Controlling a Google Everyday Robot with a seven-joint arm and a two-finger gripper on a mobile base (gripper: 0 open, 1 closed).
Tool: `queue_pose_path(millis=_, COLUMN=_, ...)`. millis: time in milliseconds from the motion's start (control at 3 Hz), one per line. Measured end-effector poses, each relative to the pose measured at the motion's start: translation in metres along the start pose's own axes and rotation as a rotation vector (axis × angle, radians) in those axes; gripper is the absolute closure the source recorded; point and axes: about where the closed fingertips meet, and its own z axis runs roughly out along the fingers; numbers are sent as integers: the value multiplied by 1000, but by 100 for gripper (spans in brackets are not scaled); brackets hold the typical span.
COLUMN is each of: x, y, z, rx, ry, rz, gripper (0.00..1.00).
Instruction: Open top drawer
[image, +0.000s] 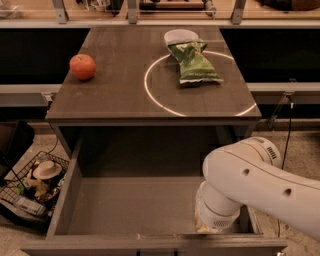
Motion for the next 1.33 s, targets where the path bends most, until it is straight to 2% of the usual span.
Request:
queue_pose_path(millis=333, x=0, y=0, z=-1, rx=2, ry=2, rz=-1, gripper=52)
queue_pose_path(millis=667, x=0, y=1, z=-2, rx=5, ry=5, rz=-2, gripper=20)
queue_pose_path(millis=1000, x=0, y=1, z=-4, rx=9, ry=8, rz=-2, gripper=0)
queue_pose_path(millis=1333, x=0, y=1, z=-4, rx=10, ry=8, rz=-2, gripper=0)
